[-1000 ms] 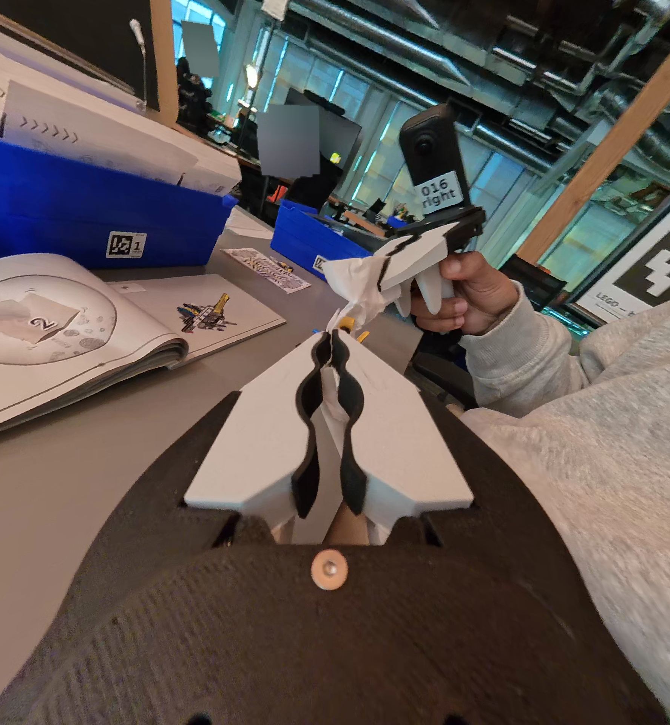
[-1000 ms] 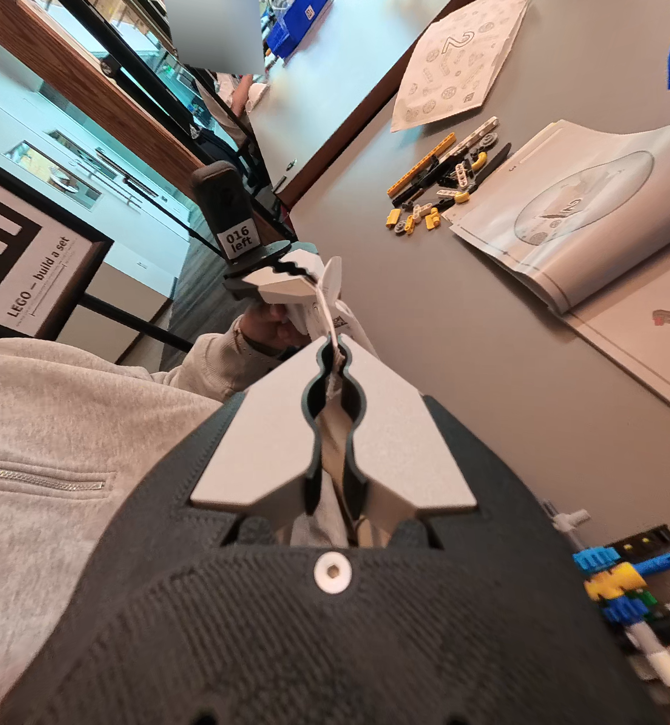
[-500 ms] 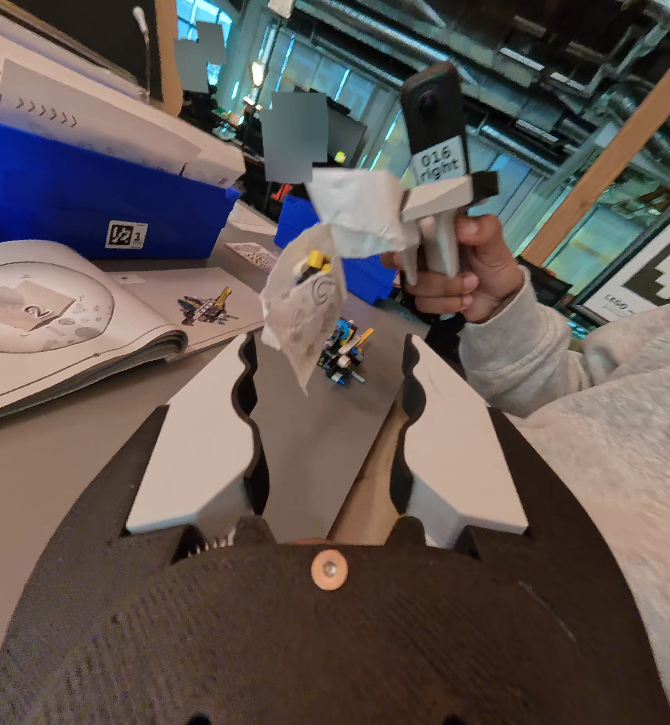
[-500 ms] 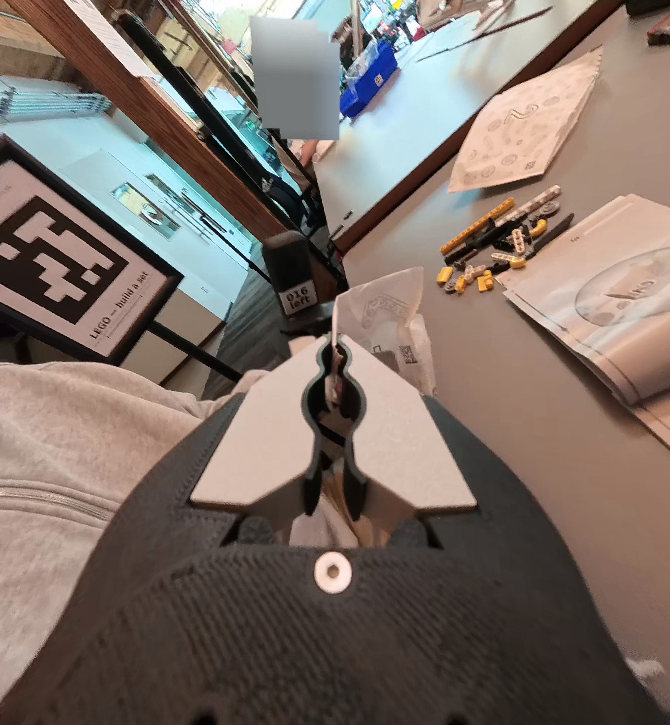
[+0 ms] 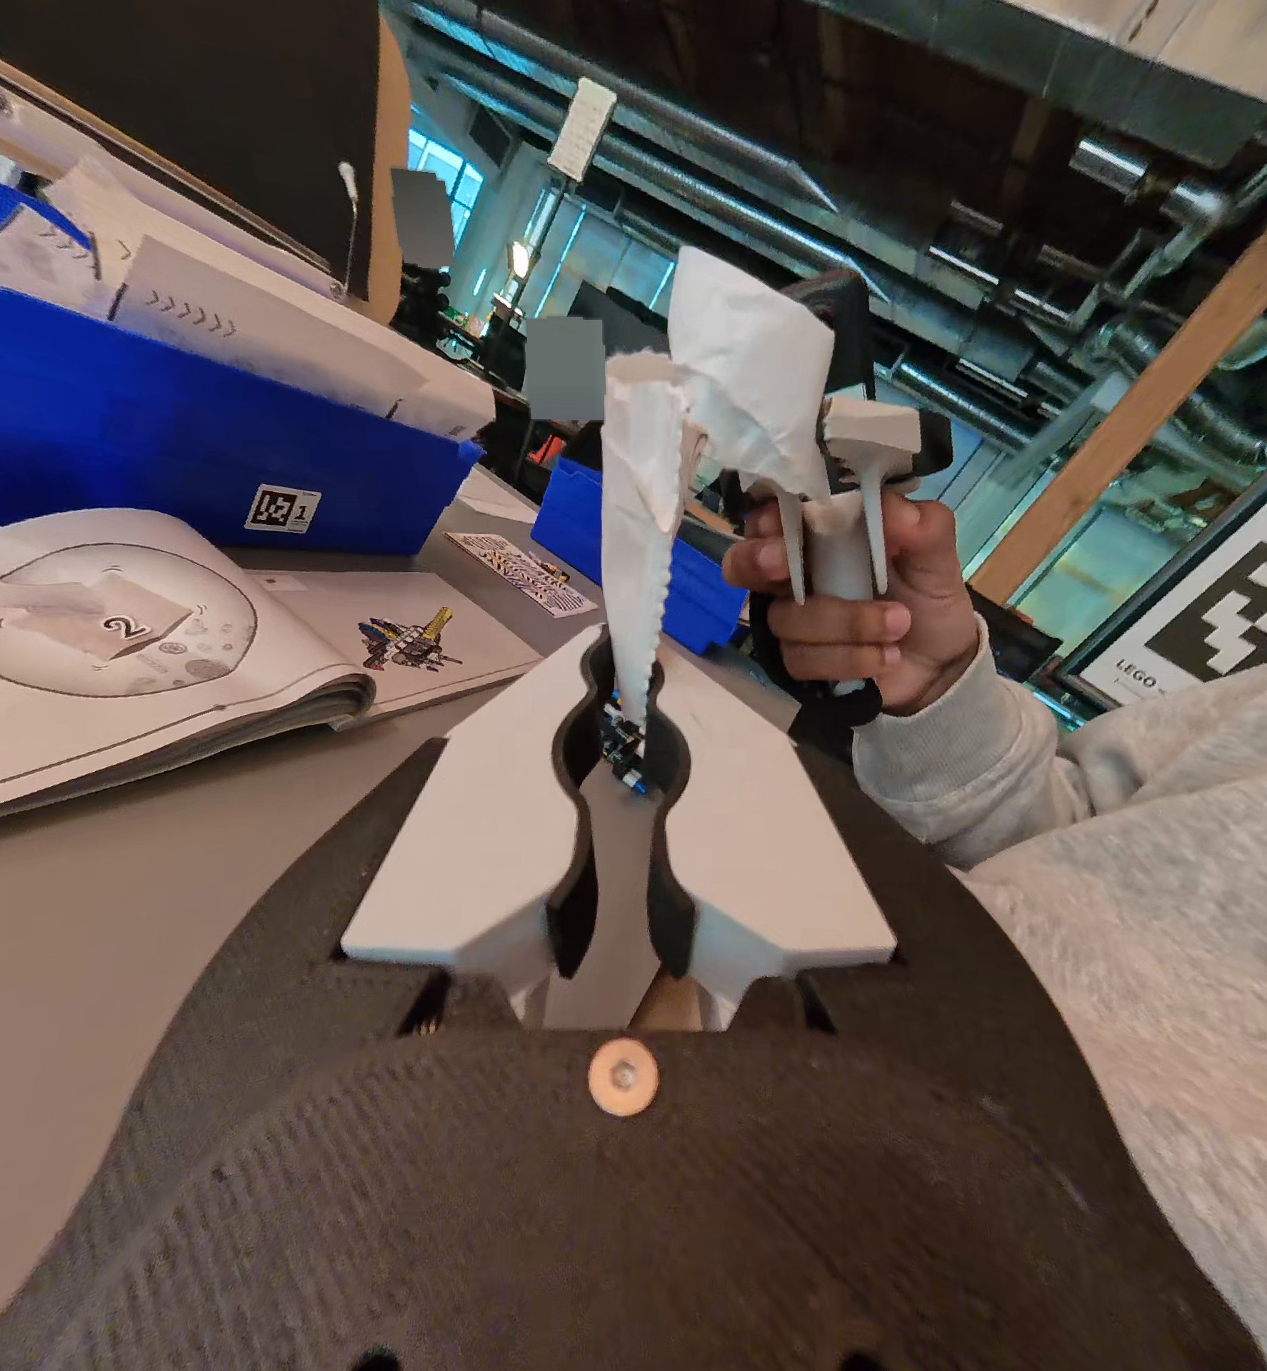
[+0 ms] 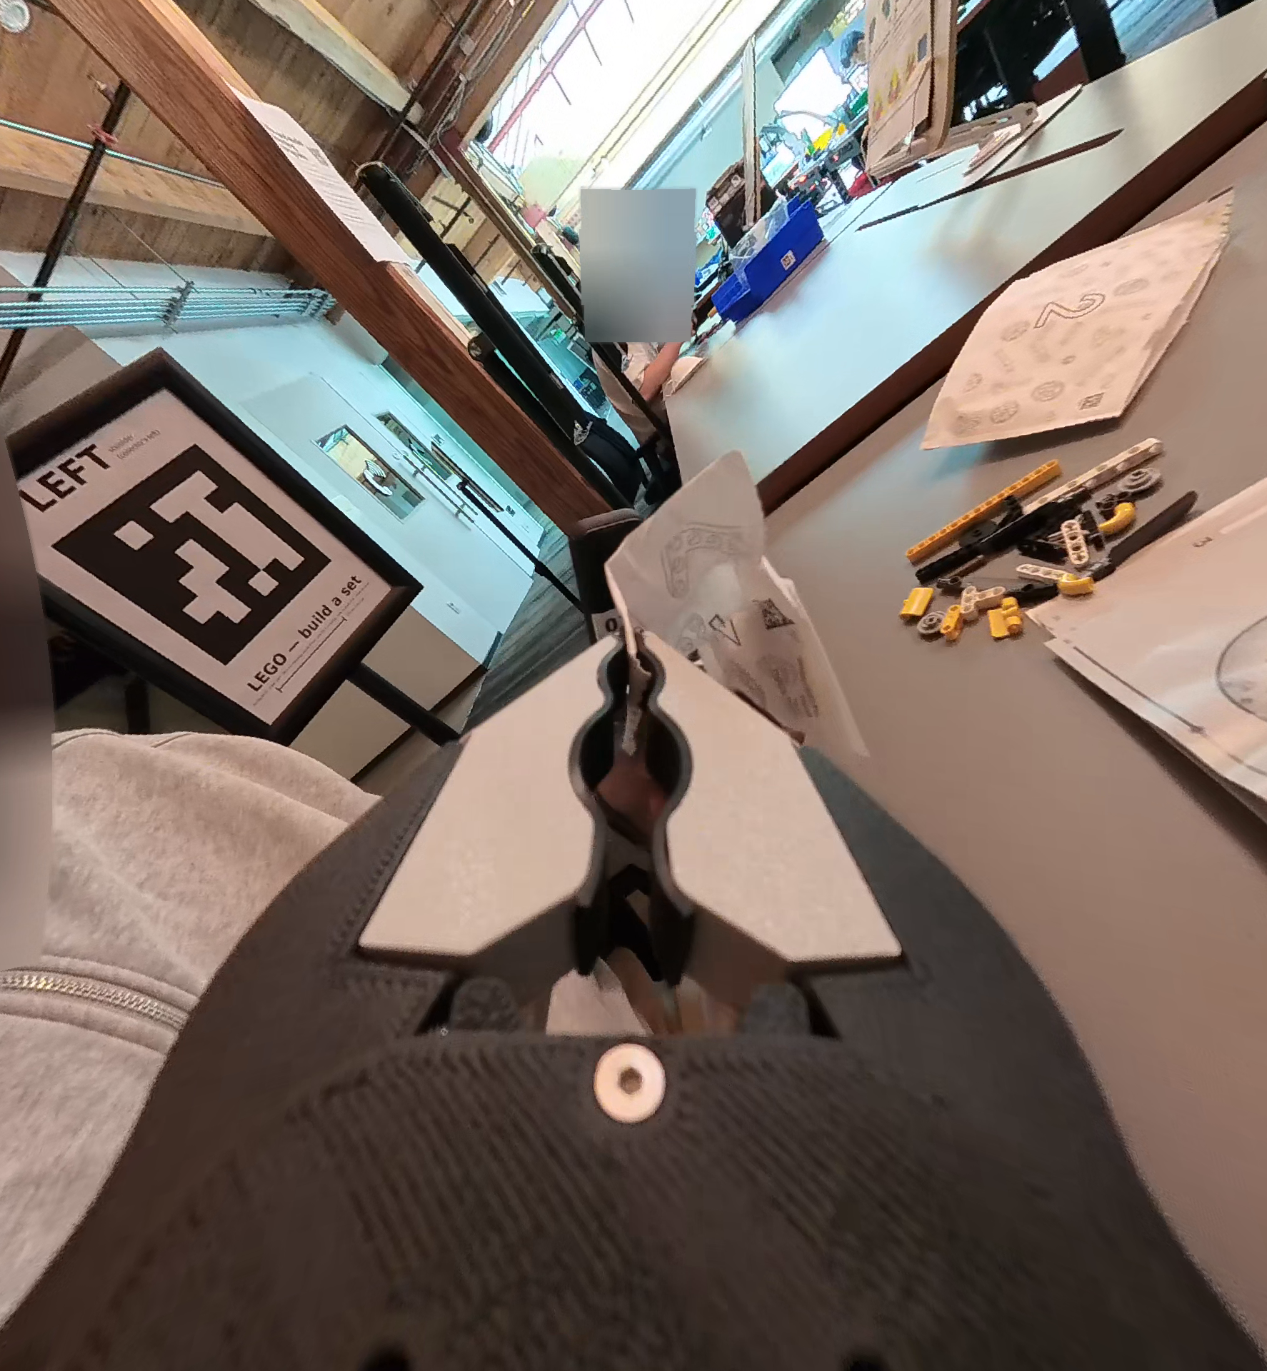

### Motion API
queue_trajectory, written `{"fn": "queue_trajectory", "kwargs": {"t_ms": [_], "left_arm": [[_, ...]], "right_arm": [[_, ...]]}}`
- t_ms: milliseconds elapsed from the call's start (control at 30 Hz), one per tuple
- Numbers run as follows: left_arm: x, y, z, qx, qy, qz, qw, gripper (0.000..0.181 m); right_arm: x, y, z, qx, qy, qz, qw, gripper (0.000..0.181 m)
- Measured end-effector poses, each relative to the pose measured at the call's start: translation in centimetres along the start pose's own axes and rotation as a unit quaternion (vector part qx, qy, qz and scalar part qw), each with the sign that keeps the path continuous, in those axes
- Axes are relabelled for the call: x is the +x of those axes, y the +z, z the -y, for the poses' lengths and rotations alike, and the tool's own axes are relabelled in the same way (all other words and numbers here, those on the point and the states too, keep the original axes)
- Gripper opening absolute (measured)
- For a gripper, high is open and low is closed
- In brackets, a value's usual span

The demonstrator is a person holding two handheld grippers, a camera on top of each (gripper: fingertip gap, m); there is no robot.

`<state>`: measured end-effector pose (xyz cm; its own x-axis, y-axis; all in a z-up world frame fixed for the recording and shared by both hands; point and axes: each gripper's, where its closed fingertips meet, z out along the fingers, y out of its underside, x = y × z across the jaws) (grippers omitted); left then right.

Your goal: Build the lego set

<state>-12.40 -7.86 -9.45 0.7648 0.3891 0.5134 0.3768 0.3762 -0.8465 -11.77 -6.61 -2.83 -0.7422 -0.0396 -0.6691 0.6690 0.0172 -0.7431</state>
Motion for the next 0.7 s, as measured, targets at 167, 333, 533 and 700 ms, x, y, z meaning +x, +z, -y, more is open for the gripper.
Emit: {"fn": "queue_trajectory", "kwargs": {"t_ms": [167, 333, 533, 700], "left_arm": [[-0.6, -1.4, 1.2, 0.014, -0.009, -0.01, 1.0, 0.0], [-2.1, -4.3, 1.6, -0.043, -0.003, 0.008, 0.999, 0.0], [-5.0, -7.4, 0.1, -0.117, -0.012, 0.073, 0.99, 0.0], [-6.8, -8.5, 0.9, -0.072, -0.046, 0.09, 0.992, 0.004]], "right_arm": [[1.2, -0.4, 0.8, 0.023, -0.005, -0.033, 0.999, 0.0], [4.1, 1.0, -0.6, 0.013, -0.005, -0.094, 0.995, 0.0], [6.1, 5.2, -3.5, -0.018, 0.024, -0.099, 0.995, 0.0], [7.2, 7.6, -4.3, -0.036, 0.034, -0.106, 0.993, 0.0]]}}
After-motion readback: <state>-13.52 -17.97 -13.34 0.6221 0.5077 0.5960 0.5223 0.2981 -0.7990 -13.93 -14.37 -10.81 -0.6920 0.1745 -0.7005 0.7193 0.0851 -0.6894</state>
